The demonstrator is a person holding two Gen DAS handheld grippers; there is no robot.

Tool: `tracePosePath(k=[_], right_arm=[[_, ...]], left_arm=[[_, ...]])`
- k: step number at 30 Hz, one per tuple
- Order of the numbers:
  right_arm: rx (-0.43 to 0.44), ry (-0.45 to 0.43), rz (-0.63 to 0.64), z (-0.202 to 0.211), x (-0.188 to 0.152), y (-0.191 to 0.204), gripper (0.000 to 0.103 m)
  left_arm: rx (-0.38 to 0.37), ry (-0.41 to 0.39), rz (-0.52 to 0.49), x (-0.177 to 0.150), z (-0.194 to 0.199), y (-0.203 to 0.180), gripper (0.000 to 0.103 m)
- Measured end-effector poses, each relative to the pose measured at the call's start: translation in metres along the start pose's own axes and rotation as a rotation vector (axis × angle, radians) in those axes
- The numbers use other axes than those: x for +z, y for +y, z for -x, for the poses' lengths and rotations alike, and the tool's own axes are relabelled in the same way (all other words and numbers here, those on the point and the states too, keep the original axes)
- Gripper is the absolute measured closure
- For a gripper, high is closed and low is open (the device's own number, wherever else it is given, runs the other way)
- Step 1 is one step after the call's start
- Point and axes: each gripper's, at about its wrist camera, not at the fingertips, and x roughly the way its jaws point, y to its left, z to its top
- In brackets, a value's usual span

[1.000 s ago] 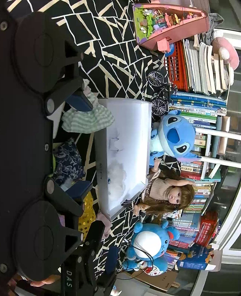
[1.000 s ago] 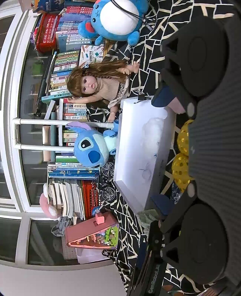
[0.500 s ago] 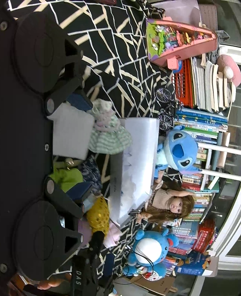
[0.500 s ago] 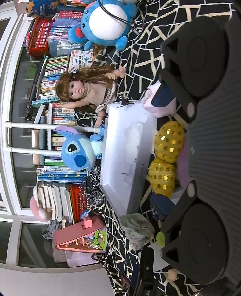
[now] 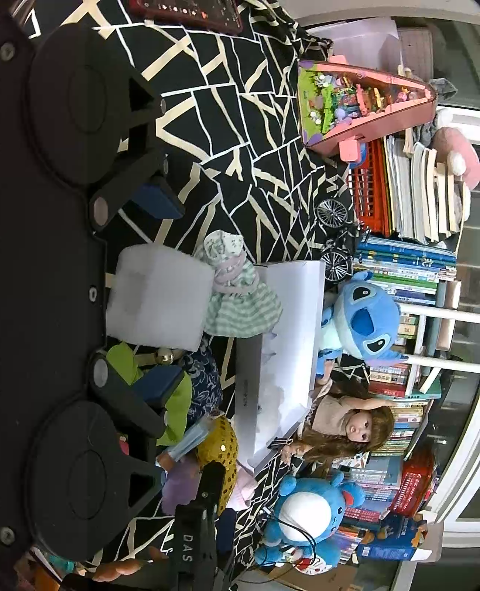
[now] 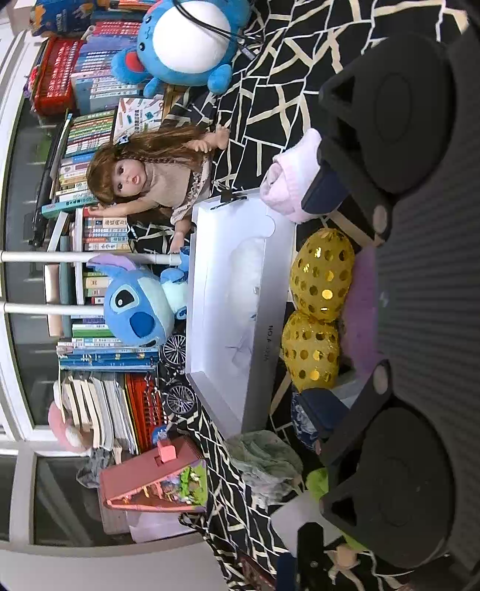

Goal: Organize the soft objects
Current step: 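Grasp the yellow sequin pillows with the right tool while the left tool grasps the white foam block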

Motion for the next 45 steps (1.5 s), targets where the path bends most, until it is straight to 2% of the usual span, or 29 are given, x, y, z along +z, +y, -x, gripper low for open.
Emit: tracePosePath(k=[9, 30, 45], right_arm=[[0.005, 0.016, -0.039, -0.014, 0.003, 0.003, 0.0], [-0.043, 0.051, 0.02, -0.031, 0.004, 0.017, 0.0], [-0.061, 0.094, 0.041, -0.044, 0.002, 0.019, 0.0]], left_arm=[[0.015, 0.017, 0.007, -0.002, -0.011, 0.003, 0.016], [0.006, 0.044, 0.014, -0.007, -0.028, 0.003, 0.016], [-0.017, 0.066, 0.029, -0.01, -0.035, 0.004, 0.025]])
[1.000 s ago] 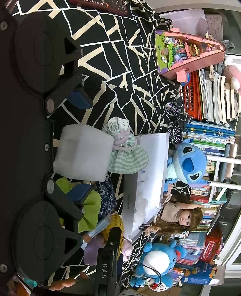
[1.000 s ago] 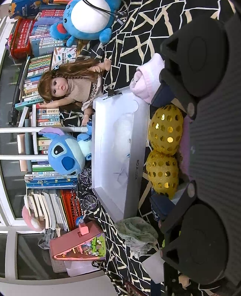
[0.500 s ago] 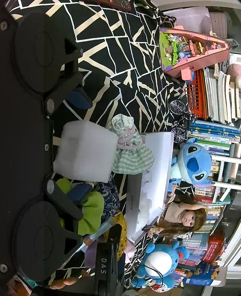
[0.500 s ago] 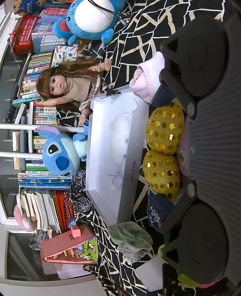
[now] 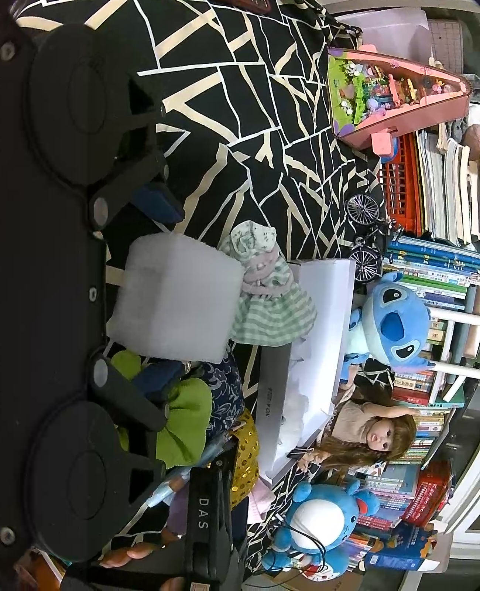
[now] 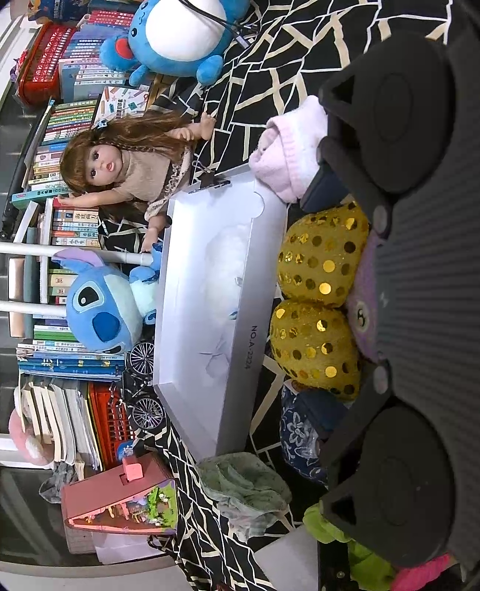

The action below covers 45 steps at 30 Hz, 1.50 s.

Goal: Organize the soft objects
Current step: 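Grasp the yellow sequin pillows with the right tool while the left tool grasps the white foam block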

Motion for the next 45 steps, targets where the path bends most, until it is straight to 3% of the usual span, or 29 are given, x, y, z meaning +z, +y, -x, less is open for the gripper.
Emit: tracePosePath(k=[3, 8, 27, 34, 41, 43, 45], right_arm=[[-0.002, 0.004, 0.002, -0.002, 0.0, 0.001, 0.0], [-0.003, 0.014, 0.002, -0.004, 0.001, 0.001, 0.0], [0.011, 0.037, -0.034, -0.008, 0.005, -0.003, 0.001], [0.018, -0.004, -0.016, 0.006, 0.009, 0.001, 0.026], [0.001, -0.047, 0.029, 0.018, 0.014, 0.008, 0.039], [0.008, -0.047, 0.019, 0.02, 0.015, 0.008, 0.062], [-0.002, -0.043, 0.006, 0.02, 0.016, 0.007, 0.062]], left_arm=[[-0.002, 0.001, 0.0, 0.0, 0.0, -0.001, 0.027], [-0.01, 0.004, -0.006, 0.0, 0.0, -0.002, 0.043], [-0.006, -0.018, -0.027, 0.008, 0.007, -0.005, 0.044], [-0.022, -0.038, -0.023, 0.02, 0.014, -0.005, 0.044], [-0.03, -0.067, -0.03, 0.037, 0.018, -0.008, 0.044], [-0.032, -0.076, -0.031, 0.041, 0.019, -0.009, 0.044], [-0.038, -0.083, -0.031, 0.045, 0.019, -0.01, 0.044]])
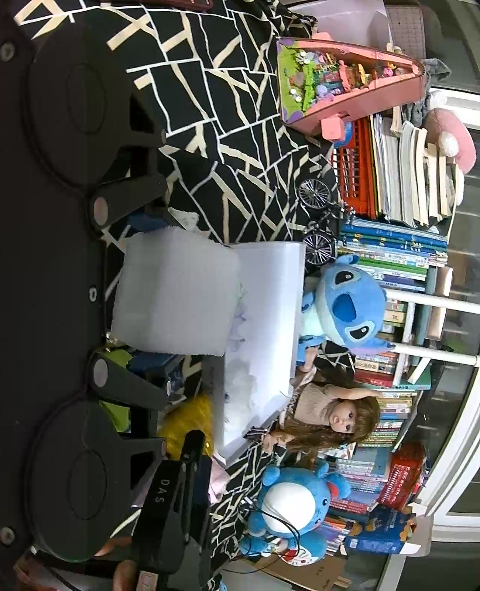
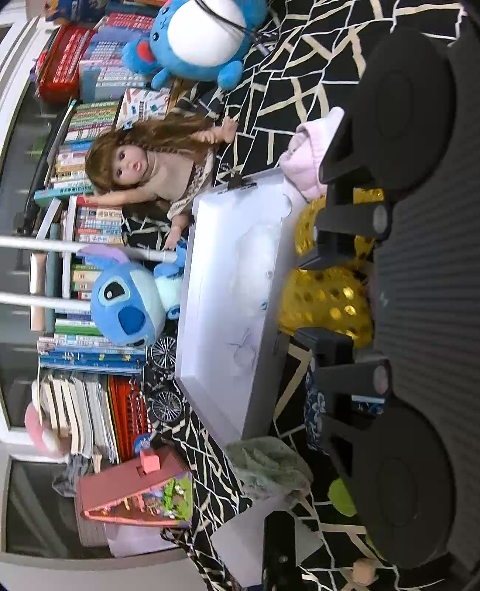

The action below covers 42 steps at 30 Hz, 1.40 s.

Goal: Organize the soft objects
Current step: 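Carry the pillows and foam block into the white box and open both tools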

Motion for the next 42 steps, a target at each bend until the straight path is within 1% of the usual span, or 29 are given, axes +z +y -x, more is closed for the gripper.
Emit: tracePosePath(k=[2, 3, 4, 6, 7, 9, 10, 11, 12, 13, 16, 18, 23, 26, 29, 32, 36, 38, 40, 42], right_arm=[[-0.003, 0.006, -0.004, -0.001, 0.0, -0.002, 0.062], [-0.002, 0.008, -0.003, -0.002, -0.001, -0.002, 0.058], [0.001, 0.009, -0.004, -0.003, -0.003, -0.003, 0.047], [0.027, 0.026, 0.005, -0.005, -0.005, -0.002, 0.043], [0.034, 0.033, 0.016, -0.007, -0.006, 0.0, 0.037], [0.01, 0.023, 0.025, -0.01, -0.008, 0.002, 0.032], [0.004, 0.024, 0.026, -0.012, -0.008, 0.003, 0.032], [0.0, 0.025, 0.023, -0.013, -0.008, 0.003, 0.038], [-0.006, 0.027, 0.02, -0.015, -0.008, 0.004, 0.06], [-0.004, 0.031, 0.022, -0.017, -0.008, 0.005, 0.064], [-0.008, 0.024, 0.037, -0.016, -0.006, 0.011, 0.069], [-0.003, 0.009, 0.038, -0.012, -0.004, 0.011, 0.07], [0.024, -0.037, 0.009, 0.006, 0.009, 0.005, 0.071], [0.041, -0.067, 0.001, 0.013, 0.024, -0.001, 0.071], [0.048, -0.08, -0.021, 0.012, 0.044, -0.012, 0.071], [0.066, -0.064, -0.079, -0.001, 0.067, -0.029, 0.07], [0.109, -0.028, -0.157, -0.027, 0.093, -0.053, 0.07], [0.118, -0.017, -0.18, -0.04, 0.103, -0.061, 0.07], [0.114, -0.017, -0.175, -0.053, 0.11, -0.064, 0.07], [0.107, 0.001, -0.178, -0.067, 0.114, -0.065, 0.069]], left_arm=[[-0.005, -0.004, -0.002, 0.002, 0.0, -0.001, 0.044], [-0.006, -0.005, -0.004, 0.003, 0.0, -0.002, 0.044], [-0.008, -0.006, -0.006, 0.004, -0.001, -0.003, 0.044], [-0.012, -0.006, -0.009, 0.005, -0.002, -0.004, 0.044], [-0.014, -0.005, -0.008, 0.006, -0.003, -0.005, 0.044], [-0.019, -0.002, -0.004, 0.008, -0.005, -0.006, 0.044], [-0.021, -0.001, -0.001, 0.009, -0.007, -0.006, 0.044], [-0.024, 0.0, 0.001, 0.01, -0.008, -0.007, 0.044], [-0.025, 0.0, 0.002, 0.011, -0.009, -0.007, 0.044], [-0.026, 0.0, -0.001, 0.012, -0.01, -0.008, 0.045], [-0.026, -0.006, -0.014, 0.016, -0.013, -0.011, 0.045], [-0.028, -0.011, -0.022, 0.02, -0.015, -0.013, 0.045], [-0.051, -0.013, -0.028, 0.035, -0.02, -0.014, 0.045], [-0.06, -0.015, -0.034, 0.049, -0.026, -0.015, 0.045], [-0.063, -0.021, -0.033, 0.069, -0.037, -0.018, 0.045], [-0.08, -0.01, -0.018, 0.093, -0.056, -0.021, 0.045], [-0.097, 0.068, 0.034, 0.121, -0.096, -0.022, 0.045], [-0.088, 0.091, 0.059, 0.13, -0.116, -0.023, 0.045], [-0.078, 0.104, 0.083, 0.136, -0.136, -0.022, 0.045], [-0.057, 0.136, 0.113, 0.14, -0.159, -0.021, 0.045]])
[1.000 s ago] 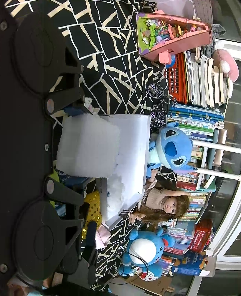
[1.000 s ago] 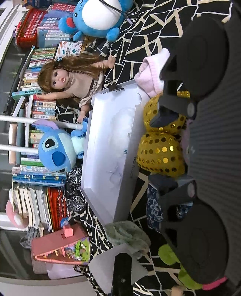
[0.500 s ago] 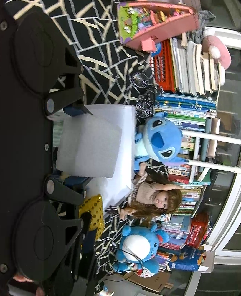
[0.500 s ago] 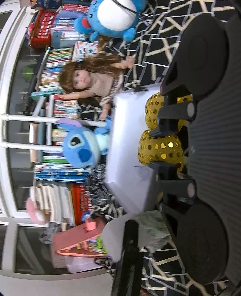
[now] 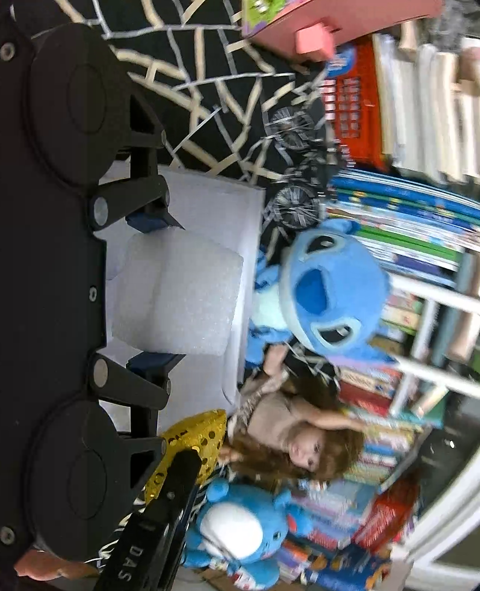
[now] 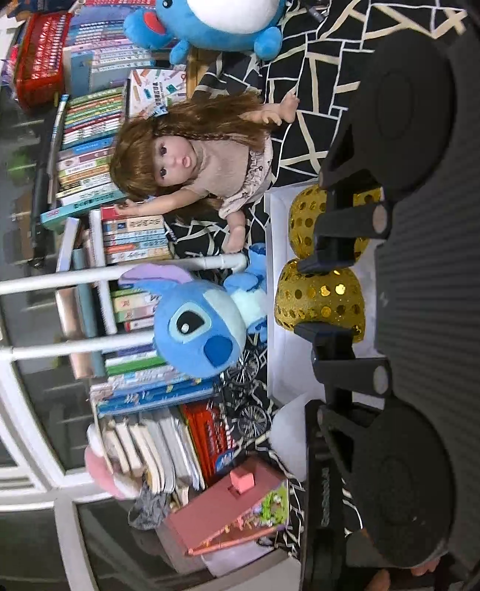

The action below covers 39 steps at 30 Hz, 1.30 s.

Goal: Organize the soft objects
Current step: 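Carry the pillows and foam block into the white box and open both tools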

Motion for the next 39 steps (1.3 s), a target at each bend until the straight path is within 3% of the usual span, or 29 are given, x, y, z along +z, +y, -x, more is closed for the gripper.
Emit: tracePosePath(k=[4, 10, 18, 28, 32, 35, 39], right_arm=[[0.01, 0.051, -0.022, -0.029, -0.001, -0.004, 0.069], [-0.008, 0.105, -0.018, -0.06, -0.008, -0.004, 0.069], [-0.011, 0.166, -0.041, -0.081, -0.019, -0.009, 0.069], [0.001, 0.178, -0.048, -0.086, -0.023, -0.009, 0.068], [-0.001, 0.156, -0.045, -0.081, -0.022, -0.007, 0.06], [0.003, 0.143, -0.047, -0.074, -0.019, -0.007, 0.043], [0.015, 0.116, -0.046, -0.061, -0.014, -0.008, 0.038]], left_arm=[[0.031, 0.062, 0.036, 0.004, -0.037, 0.001, 0.045], [0.073, 0.095, 0.075, 0.003, -0.068, 0.0, 0.045], [0.1, 0.131, 0.059, -0.003, -0.087, -0.003, 0.045], [0.113, 0.148, 0.034, -0.012, -0.095, -0.006, 0.045], [0.103, 0.165, 0.051, -0.01, -0.092, -0.006, 0.043], [0.099, 0.164, 0.062, -0.007, -0.085, -0.004, 0.036], [0.096, 0.151, 0.072, -0.003, -0.07, -0.002, 0.028]])
